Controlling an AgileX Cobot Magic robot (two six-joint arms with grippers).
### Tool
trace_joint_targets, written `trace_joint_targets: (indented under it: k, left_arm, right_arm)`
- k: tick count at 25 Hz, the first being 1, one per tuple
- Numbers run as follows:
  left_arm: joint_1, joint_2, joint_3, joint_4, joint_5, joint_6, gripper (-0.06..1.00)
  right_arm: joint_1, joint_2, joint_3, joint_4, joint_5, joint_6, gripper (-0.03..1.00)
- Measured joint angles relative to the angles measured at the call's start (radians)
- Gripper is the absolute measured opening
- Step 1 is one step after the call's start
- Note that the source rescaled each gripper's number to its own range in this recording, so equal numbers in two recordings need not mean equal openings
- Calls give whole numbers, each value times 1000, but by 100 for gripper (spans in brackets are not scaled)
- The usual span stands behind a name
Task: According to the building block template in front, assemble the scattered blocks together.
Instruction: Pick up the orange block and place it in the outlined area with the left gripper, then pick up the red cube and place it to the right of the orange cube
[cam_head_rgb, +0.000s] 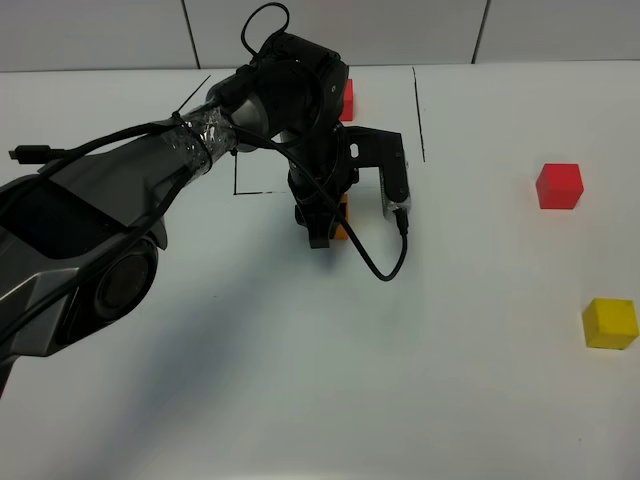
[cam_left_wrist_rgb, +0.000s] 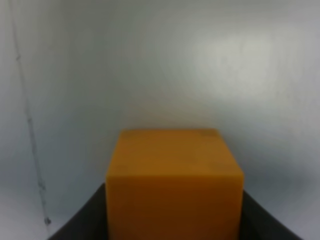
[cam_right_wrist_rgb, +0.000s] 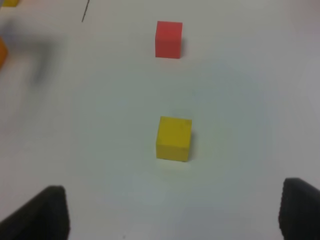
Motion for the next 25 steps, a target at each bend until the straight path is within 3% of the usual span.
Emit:
trace_joint_targets:
  k: [13,16,19,21,23,25]
  left_arm:
    - [0,0,0,0,-1,12,4]
    - [0,7,0,0,-12,6,30]
    - [0,1,0,0,-14,-10,68]
    - [0,-18,0,-13,-14,-15,87]
    - [0,-48,0,-37,-10,-17,97]
    - [0,-82,0,-55,-2,-19,100]
  right_arm:
    - [0,0,0,0,0,0,80]
    - [0,0,0,0,0,0,80]
    - [0,0,0,0,0,0,80]
    - [0,0,0,0,0,0,80]
    - [0,0,0,0,0,0,80]
    - [0,0,0,0,0,0,80]
